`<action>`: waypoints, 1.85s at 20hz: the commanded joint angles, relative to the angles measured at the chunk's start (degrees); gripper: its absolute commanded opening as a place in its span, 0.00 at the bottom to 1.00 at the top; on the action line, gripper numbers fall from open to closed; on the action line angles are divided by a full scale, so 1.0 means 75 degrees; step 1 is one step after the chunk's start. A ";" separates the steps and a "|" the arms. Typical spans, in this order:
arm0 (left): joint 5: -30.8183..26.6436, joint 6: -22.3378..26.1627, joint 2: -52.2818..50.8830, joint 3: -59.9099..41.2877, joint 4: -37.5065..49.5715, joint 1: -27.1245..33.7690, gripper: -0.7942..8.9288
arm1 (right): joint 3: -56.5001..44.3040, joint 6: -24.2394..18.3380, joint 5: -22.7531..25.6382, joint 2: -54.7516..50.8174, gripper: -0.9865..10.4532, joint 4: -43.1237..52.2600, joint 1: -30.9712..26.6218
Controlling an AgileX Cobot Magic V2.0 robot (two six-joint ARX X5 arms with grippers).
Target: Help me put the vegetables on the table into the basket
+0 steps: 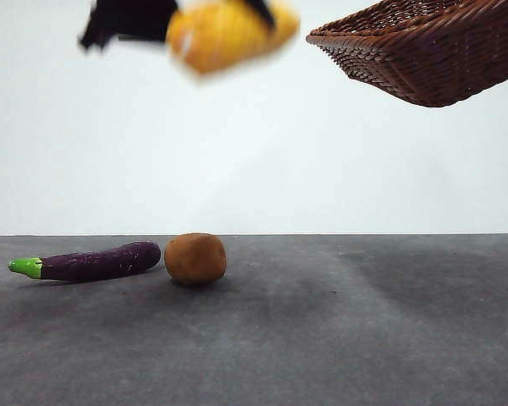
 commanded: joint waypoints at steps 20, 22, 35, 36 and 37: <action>-0.1247 -0.2605 0.1597 -0.0006 0.1827 -0.0023 0.58 | -0.2259 0.1967 0.0755 -0.0009 0.07 0.0848 0.3701; -0.1244 -0.2600 0.1629 -0.0006 0.1868 -0.0023 0.58 | -0.2259 0.1967 0.0761 -0.0009 0.07 0.0839 0.3698; -0.2938 0.0825 0.1813 0.2203 -0.2328 0.1020 0.58 | -0.2259 0.0664 0.0402 -0.0009 0.07 0.0612 0.0685; -0.2620 0.0702 0.1985 0.2203 -0.2337 0.1306 0.58 | -0.2259 0.0568 0.0315 -0.0009 0.07 0.0615 0.0417; -0.2355 0.0618 0.2162 0.2203 -0.2311 0.1501 0.58 | -0.2259 0.0484 0.0245 -0.0009 0.07 0.0609 0.0259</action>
